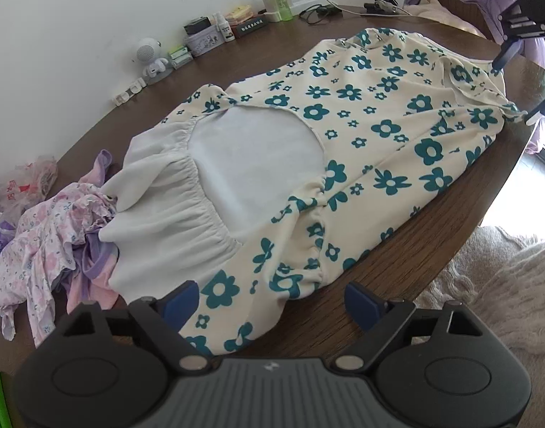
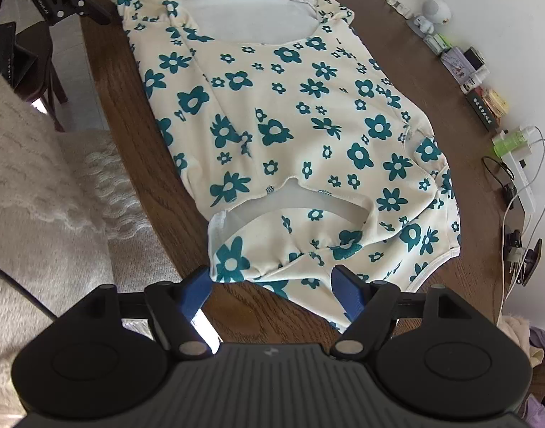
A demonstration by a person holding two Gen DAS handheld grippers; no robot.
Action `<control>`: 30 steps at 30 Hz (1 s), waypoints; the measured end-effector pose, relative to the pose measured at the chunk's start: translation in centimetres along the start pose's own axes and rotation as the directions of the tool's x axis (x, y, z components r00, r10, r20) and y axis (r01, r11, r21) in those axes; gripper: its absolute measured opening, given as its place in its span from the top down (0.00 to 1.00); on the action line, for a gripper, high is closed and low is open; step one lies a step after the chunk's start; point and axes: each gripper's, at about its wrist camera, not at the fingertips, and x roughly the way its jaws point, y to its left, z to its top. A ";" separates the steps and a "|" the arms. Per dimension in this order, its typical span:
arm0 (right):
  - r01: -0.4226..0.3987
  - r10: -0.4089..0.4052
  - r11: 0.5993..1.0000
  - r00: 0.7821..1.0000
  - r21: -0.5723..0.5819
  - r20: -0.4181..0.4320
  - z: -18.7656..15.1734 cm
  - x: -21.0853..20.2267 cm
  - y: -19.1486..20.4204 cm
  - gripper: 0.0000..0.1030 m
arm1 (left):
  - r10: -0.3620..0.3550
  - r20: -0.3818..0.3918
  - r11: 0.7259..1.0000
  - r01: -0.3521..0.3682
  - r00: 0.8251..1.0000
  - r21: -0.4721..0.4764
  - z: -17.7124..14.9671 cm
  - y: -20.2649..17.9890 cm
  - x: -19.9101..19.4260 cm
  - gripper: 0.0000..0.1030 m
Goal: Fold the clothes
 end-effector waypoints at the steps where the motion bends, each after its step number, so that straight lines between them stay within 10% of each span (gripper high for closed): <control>1: -0.005 0.005 1.000 1.000 -0.018 -0.003 0.0 0.0 0.0 0.28 | -0.003 -0.006 1.000 0.003 1.000 0.015 0.0 0.0 0.2 0.19; 10: -0.004 0.003 0.996 1.000 -0.084 -0.009 0.8 1.1 0.3 0.49 | -0.005 -0.035 0.987 0.011 0.999 0.159 0.2 0.2 0.8 0.34; 19: 0.010 -0.009 0.995 1.000 -0.101 0.006 1.1 1.9 0.5 0.84 | -0.016 -0.035 0.961 0.025 0.999 0.275 -0.3 -0.3 0.7 0.94; 30: 0.163 -0.157 0.985 0.982 -0.059 0.107 2.0 -1.0 -1.6 0.94 | 0.087 0.073 0.940 -0.106 0.994 0.325 4.5 2.4 -1.6 0.98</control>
